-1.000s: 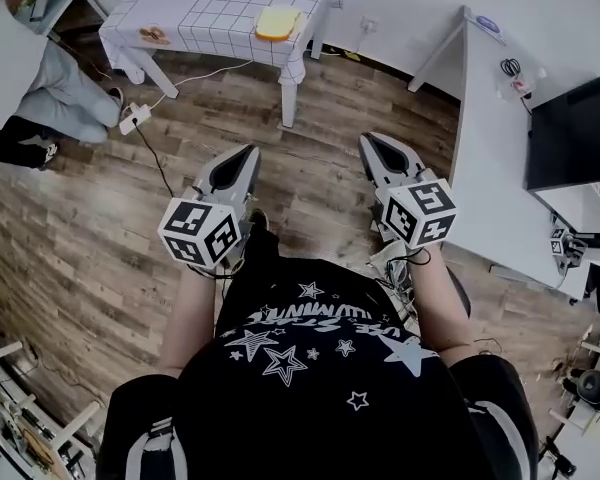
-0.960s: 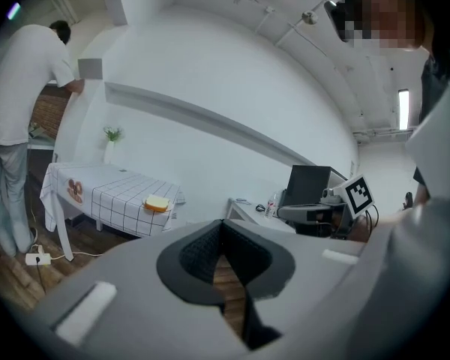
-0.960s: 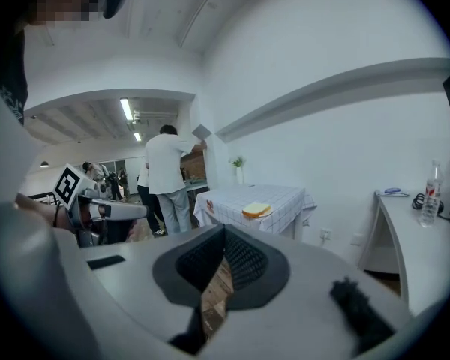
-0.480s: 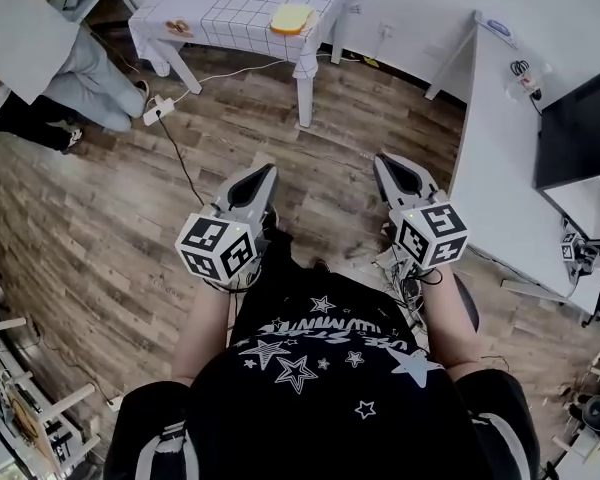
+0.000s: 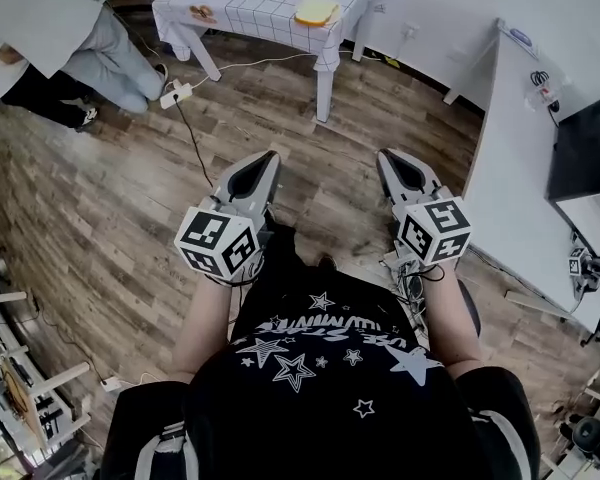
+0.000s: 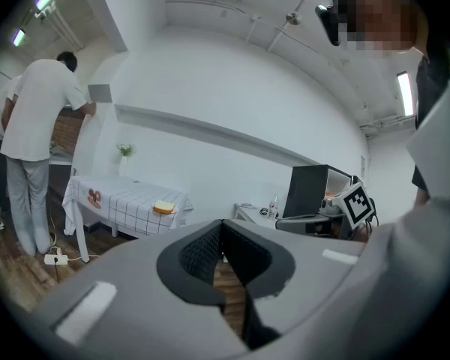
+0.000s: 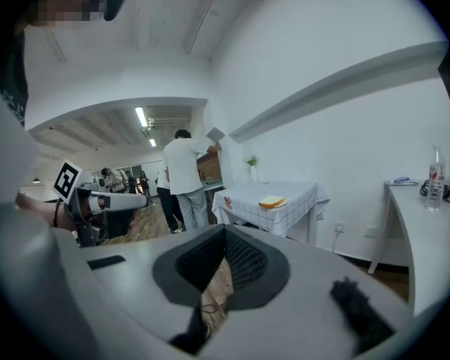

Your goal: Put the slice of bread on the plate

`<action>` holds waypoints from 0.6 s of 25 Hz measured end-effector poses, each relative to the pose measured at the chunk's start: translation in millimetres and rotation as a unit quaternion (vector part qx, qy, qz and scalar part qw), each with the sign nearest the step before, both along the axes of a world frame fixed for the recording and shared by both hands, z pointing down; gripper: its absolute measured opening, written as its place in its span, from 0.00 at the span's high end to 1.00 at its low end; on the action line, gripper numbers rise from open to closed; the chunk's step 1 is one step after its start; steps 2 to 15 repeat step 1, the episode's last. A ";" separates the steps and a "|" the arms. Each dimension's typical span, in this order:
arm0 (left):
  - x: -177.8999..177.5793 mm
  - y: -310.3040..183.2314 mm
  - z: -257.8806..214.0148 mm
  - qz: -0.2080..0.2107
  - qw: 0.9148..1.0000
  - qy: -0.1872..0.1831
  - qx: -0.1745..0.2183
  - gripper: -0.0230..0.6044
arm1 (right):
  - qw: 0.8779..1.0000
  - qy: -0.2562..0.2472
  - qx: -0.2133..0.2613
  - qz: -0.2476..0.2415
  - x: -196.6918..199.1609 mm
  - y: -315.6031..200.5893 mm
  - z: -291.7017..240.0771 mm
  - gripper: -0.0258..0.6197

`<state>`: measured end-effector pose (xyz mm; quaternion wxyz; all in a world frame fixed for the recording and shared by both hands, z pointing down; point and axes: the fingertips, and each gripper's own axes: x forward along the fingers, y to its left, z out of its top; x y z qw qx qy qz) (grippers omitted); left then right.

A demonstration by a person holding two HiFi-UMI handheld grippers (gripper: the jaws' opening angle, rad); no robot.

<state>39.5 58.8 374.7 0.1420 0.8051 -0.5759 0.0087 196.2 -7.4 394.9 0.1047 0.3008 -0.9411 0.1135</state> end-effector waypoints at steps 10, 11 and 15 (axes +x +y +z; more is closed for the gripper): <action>-2.7 1.8 0.2 -0.001 1.000 0.003 0.002 0.95 | 1.000 0.000 0.002 -0.004 -4.6 1.5 0.5 0.94; -2.7 1.8 0.2 -0.001 1.000 0.003 0.002 0.95 | 1.000 0.000 0.002 -0.004 -4.6 1.5 0.5 0.94; -2.7 1.8 0.2 -0.001 1.000 0.003 0.002 0.95 | 1.000 0.000 0.002 -0.004 -4.6 1.5 0.5 0.94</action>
